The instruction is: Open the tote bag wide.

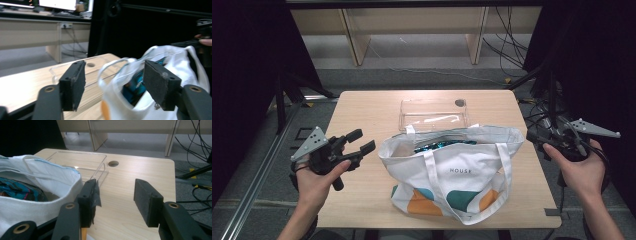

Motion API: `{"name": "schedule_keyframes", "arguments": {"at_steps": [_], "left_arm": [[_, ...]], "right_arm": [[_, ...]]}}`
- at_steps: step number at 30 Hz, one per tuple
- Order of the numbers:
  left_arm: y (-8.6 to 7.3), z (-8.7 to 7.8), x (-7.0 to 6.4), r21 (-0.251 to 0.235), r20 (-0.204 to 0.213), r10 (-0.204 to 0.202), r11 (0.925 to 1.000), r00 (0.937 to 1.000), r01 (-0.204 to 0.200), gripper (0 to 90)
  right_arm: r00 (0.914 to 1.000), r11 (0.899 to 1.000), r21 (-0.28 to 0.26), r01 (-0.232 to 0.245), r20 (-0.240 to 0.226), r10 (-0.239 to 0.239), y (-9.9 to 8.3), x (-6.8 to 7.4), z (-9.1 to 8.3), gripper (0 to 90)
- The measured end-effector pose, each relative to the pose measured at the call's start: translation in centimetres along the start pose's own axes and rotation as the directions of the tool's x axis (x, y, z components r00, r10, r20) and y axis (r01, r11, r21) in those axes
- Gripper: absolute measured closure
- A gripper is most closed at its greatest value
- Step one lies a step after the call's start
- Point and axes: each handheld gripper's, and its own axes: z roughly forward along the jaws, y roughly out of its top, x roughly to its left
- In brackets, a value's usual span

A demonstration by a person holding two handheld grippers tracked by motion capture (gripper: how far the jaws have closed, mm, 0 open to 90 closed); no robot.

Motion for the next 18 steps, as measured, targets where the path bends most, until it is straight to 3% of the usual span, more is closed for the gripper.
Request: {"name": "schedule_keyframes", "arguments": {"at_steps": [4, 6, 7, 8, 9, 10, 11, 12, 13, 15, 16, 17, 18], "left_arm": [[0.5, 0.8, -1.3, -0.005, 0.021, 0.019, 0.9998, 0.9996, -0.019, 38.4], [1.1, 1.1, -1.9, 0.001, 0.037, 0.025, 0.9997, 0.999, -0.025, 39.3], [1.8, 1.7, -2.7, 0.003, 0.076, 0.053, 0.9986, 0.9957, -0.053, 40.2], [1.8, 1.7, -2.7, 0.003, 0.076, 0.053, 0.9986, 0.9957, -0.053, 40.5], [2.5, 2.7, -3.8, 0.034, 0.1, 0.082, 0.9957, 0.9916, -0.086, 41.1], [2.5, 2.7, -3.8, 0.034, 0.1, 0.082, 0.9957, 0.9916, -0.086, 42.3], [2.9, 3.3, -4.4, 0.047, 0.115, 0.101, 0.9932, 0.9882, -0.107, 43.1], [3.4, 4.7, -5.5, 0.095, 0.156, 0.123, 0.9858, 0.9802, -0.138, 43.3], [3.4, 4.7, -5.5, 0.095, 0.156, 0.123, 0.9858, 0.9802, -0.138, 43.9], [3.4, 6.4, -6.5, 0.122, 0.186, 0.142, 0.9784, 0.9721, -0.167, 45.1], [3.2, 8.1, -7.2, 0.176, 0.221, 0.159, 0.964, 0.9623, -0.2, 45.7], [3.2, 8.1, -7.2, 0.176, 0.221, 0.159, 0.964, 0.9623, -0.2, 46.2], [3.1, 8.8, -7.6, 0.188, 0.238, 0.161, 0.9598, 0.9579, -0.208, 47.0]], "right_arm": [[1.0, 1.0, 0.004, -0.003, -0.002, 0.003, 0.4, 0.0, 0.2, 53.8], [0.9998, 1.0, 0.004, 0.021, 0.003, -0.021, 0.5, -0.2, 0.3, 53.9], [0.9998, 1.0, 0.006, 0.017, -0.003, -0.017, 0.5, -0.1, 0.3, 53.9], [1.0, 1.0, 0.013, -0.006, -0.002, 0.006, 0.6, 0.1, 0.2, 53.9], [1.0, 1.0, 0.014, 0.005, 0.0, -0.005, 0.7, 0.1, 0.2, 53.9], [0.9995, 0.999, 0.01, 0.032, 0.007, -0.032, 0.7, 0.0, 0.2, 53.9], [1.0, 1.0, 0.007, 0.003, 0.003, -0.003, 0.7, 0.2, 0.2, 53.9], [0.9999, 1.0, 0.002, 0.011, 0.004, -0.011, 0.8, 0.2, 0.3, 53.9], [0.9999, 1.0, 0.002, 0.011, 0.004, -0.011, 0.8, 0.2, 0.3, 53.9], [1.0, 1.0, 0.015, 0.003, 0.002, -0.003, 0.8, 0.4, 0.2, 53.9], [0.9999, 1.0, 0.017, 0.014, -0.008, -0.013, 0.8, 0.6, 0.2, 53.9], [0.9999, 1.0, 0.02, 0.008, -0.008, -0.008, 0.8, 0.7, 0.2, 53.9], [0.9997, 1.0, 0.019, 0.02, -0.015, -0.019, 0.8, 0.7, 0.3, 53.9]]}}
